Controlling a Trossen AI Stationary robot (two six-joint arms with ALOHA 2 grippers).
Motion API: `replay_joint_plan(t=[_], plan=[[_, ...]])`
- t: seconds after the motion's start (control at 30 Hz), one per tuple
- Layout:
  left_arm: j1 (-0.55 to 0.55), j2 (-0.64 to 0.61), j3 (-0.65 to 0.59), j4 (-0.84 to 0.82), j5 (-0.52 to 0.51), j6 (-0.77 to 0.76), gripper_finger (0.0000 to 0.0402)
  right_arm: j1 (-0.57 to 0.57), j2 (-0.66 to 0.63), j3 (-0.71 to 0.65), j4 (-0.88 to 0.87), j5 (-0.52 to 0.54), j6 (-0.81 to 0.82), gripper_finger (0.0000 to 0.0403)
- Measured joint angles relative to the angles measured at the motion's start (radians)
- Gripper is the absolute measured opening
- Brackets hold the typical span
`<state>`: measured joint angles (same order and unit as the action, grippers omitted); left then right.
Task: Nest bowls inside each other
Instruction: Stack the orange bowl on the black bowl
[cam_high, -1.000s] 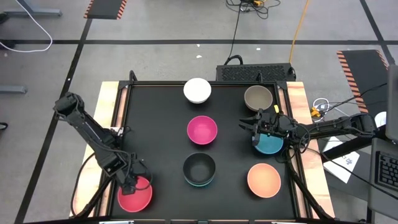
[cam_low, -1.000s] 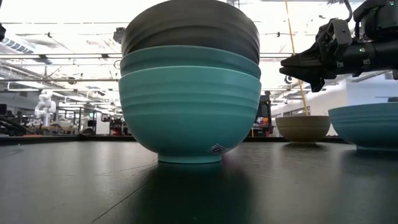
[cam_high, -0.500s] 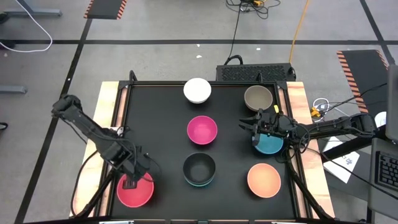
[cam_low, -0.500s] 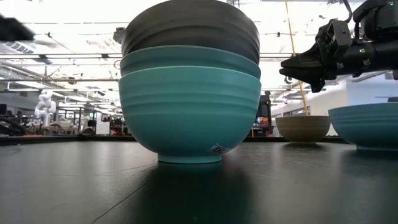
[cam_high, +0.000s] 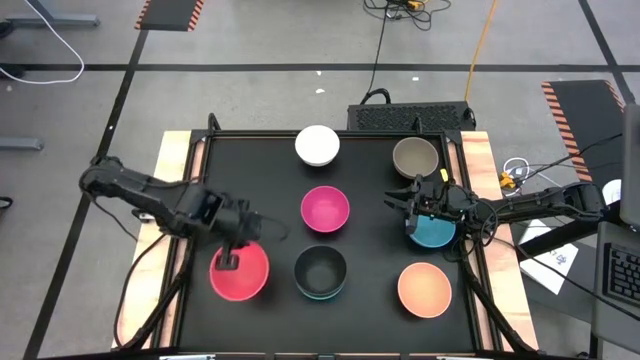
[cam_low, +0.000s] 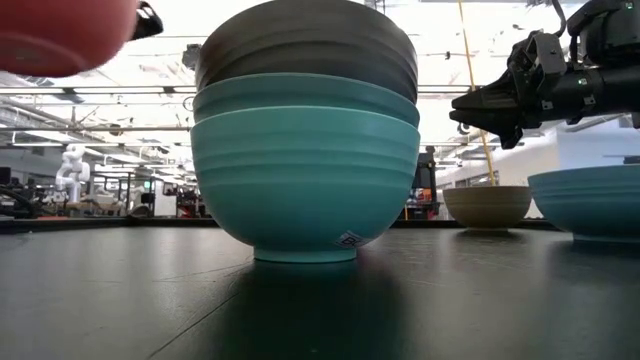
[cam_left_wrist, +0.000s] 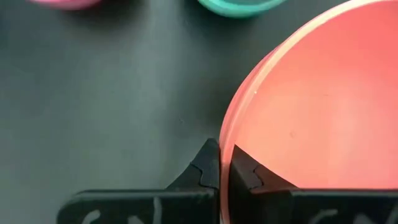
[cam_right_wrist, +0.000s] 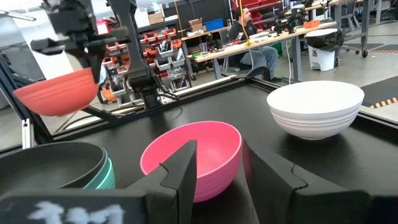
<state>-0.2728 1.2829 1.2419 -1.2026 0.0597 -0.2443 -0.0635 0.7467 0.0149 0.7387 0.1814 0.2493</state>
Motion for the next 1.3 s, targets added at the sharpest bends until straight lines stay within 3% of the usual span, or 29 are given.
replay_joint_plan(t=[0.23,0.73,0.97,1.3], plan=[[0.13,0.115,0.124,-0.023,0.048,0.158,0.0001,0.0,0.0,0.0,-0.001,0.0,0.0,0.0121],[0.271,0.377,0.45,-0.008,0.18,0.442,0.0001,0.0,0.0,0.0,-0.009,-0.002,0.011,0.0121],[0.307,0.476,0.471,0.036,0.273,0.493,0.0001,0.0,0.0,0.0,-0.01,-0.001,0.011,0.0121],[0.268,0.579,0.471,0.119,0.345,0.484,0.0001,0.0,0.0,0.0,-0.01,-0.001,0.0,0.0121]])
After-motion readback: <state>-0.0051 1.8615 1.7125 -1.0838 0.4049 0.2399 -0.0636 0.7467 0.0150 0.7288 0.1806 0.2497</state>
